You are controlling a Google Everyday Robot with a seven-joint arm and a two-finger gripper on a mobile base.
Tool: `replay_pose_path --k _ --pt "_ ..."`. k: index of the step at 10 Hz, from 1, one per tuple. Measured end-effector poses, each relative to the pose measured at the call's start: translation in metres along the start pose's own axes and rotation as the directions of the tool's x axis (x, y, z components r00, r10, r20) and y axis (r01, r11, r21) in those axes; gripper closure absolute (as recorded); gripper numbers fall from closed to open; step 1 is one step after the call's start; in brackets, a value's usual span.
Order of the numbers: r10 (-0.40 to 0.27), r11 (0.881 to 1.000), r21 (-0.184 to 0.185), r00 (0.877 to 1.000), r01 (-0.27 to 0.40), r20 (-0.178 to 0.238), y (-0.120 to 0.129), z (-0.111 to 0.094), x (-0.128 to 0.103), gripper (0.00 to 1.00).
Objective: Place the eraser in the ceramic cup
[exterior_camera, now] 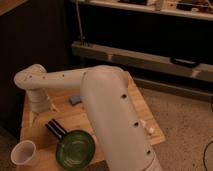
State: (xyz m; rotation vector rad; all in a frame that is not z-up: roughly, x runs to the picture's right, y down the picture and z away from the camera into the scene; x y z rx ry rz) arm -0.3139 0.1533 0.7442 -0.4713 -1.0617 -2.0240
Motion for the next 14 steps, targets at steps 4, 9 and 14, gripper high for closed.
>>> replay_pose_path --k 4,9,14 --pt "-0.003 1.000 -0.005 1.000 0.003 -0.002 0.000 -0.001 -0.001 0.20" --pt "-0.064 0.997 0.021 0.965 0.072 -0.255 0.051 0.010 -0.016 0.20" --pt "-0.136 0.991 -0.019 0.956 0.136 -0.259 0.036 0.017 -0.001 0.20"
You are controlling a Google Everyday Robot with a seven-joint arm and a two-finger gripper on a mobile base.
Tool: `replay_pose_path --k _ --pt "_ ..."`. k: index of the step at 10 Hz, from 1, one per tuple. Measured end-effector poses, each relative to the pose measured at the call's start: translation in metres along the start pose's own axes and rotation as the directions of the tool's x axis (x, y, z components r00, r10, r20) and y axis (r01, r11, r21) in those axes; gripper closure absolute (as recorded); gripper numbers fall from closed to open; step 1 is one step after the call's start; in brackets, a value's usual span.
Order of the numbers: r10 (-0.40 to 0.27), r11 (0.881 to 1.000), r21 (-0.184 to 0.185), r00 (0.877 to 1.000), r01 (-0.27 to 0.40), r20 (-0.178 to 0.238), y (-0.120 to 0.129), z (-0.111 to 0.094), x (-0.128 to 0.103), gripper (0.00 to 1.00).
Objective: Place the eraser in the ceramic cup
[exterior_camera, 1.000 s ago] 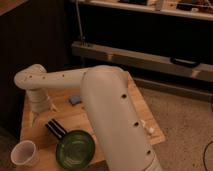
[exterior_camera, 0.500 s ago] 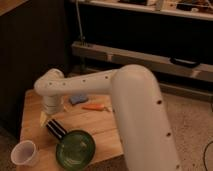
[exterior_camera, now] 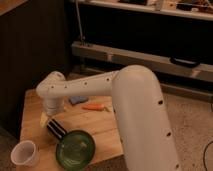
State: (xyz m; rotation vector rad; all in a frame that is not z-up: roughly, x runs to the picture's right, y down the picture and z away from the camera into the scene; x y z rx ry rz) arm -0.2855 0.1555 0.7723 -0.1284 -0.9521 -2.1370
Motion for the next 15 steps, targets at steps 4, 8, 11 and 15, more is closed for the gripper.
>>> replay_pose_path --k 4,8,11,15 --pt "-0.033 0.999 -0.031 0.998 0.035 0.059 -0.013 0.023 0.008 0.20" --pt "-0.056 0.998 -0.013 0.988 0.058 0.146 -0.017 0.053 0.012 0.20" --pt "-0.073 0.997 0.020 0.974 0.071 0.212 -0.016 0.071 0.010 0.21" --pt "0.025 0.999 0.032 0.972 -0.033 0.234 0.003 0.065 0.007 0.55"
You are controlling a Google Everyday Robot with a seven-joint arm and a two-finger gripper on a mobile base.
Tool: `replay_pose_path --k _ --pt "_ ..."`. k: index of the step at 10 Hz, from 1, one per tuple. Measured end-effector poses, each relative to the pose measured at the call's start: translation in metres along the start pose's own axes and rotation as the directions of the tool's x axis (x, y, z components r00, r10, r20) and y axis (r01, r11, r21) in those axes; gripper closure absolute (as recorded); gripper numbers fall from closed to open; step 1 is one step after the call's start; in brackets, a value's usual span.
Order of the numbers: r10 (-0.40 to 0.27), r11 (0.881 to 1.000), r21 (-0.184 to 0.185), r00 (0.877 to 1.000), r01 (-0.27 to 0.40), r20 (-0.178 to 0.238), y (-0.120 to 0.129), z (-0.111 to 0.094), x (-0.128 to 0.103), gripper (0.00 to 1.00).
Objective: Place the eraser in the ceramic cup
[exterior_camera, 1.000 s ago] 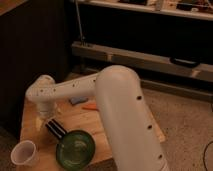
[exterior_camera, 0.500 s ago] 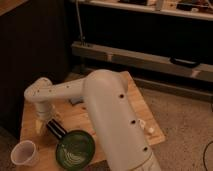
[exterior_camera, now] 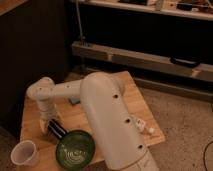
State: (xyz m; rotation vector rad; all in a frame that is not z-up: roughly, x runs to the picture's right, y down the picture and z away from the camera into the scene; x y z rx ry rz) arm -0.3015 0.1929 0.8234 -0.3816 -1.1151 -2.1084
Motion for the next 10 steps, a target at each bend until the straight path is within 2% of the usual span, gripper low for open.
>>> replay_pose_path --k 1,2,3,4,6,8,10 --pt "0.039 0.999 0.015 0.999 -0.039 -0.018 0.011 -0.012 -0.006 0.67" --pt "0.055 0.998 0.026 0.998 -0.054 -0.034 0.017 -0.018 -0.009 0.75" --pt "0.069 0.997 0.046 0.996 -0.066 -0.064 0.018 -0.028 -0.012 0.86" --pt "0.072 0.996 0.067 0.991 -0.065 -0.114 0.018 -0.042 -0.016 0.96" --pt "0.054 0.995 0.091 0.978 -0.036 -0.201 0.013 -0.068 -0.022 1.00" --pt "-0.001 0.990 0.134 0.949 0.046 -0.316 -0.002 -0.100 -0.032 1.00" --pt "-0.059 0.974 0.172 0.903 0.145 -0.425 -0.019 -0.133 -0.044 1.00"
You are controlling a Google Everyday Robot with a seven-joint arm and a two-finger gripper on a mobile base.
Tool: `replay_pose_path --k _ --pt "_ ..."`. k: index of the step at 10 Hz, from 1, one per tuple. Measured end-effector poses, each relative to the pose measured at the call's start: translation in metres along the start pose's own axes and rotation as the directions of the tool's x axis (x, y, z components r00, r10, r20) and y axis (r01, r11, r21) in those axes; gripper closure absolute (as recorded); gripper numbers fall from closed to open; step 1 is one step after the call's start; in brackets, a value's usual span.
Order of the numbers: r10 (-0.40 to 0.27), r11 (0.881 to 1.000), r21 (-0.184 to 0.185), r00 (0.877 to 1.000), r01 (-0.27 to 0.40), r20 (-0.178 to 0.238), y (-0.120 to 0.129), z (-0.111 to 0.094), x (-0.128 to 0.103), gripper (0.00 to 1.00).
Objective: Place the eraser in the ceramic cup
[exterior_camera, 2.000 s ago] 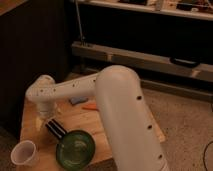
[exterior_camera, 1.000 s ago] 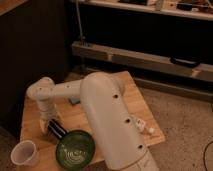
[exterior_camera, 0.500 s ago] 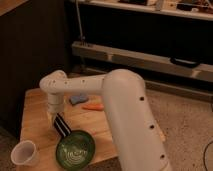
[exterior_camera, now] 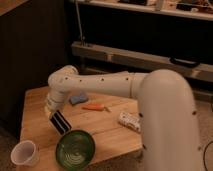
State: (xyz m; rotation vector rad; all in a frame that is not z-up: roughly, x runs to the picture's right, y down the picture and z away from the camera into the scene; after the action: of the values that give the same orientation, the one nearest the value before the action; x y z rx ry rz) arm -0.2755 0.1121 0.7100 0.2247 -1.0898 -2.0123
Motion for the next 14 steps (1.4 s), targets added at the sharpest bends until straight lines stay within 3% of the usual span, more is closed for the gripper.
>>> replay_pose_path --k 1,3,4,6,8,11,12,14 --pt "-0.045 0.998 0.037 0.997 0.047 -0.055 -0.016 -0.016 0.002 1.00" --pt "-0.137 0.984 0.092 0.979 0.152 -0.151 -0.049 -0.046 0.006 1.00" --pt "-0.205 0.963 0.131 0.957 0.234 -0.207 -0.076 -0.058 0.007 1.00" --pt "-0.303 0.919 0.175 0.916 0.354 -0.264 -0.122 -0.060 0.008 1.00" --pt "-0.385 0.875 0.197 0.883 0.442 -0.270 -0.160 -0.041 0.020 1.00" --pt "-0.474 0.825 0.207 0.843 0.526 -0.254 -0.193 -0.012 0.036 1.00" --pt "-0.497 0.811 0.209 0.832 0.546 -0.247 -0.199 -0.006 0.035 1.00" --pt "-0.522 0.796 0.217 0.822 0.565 -0.228 -0.203 0.010 0.024 1.00"
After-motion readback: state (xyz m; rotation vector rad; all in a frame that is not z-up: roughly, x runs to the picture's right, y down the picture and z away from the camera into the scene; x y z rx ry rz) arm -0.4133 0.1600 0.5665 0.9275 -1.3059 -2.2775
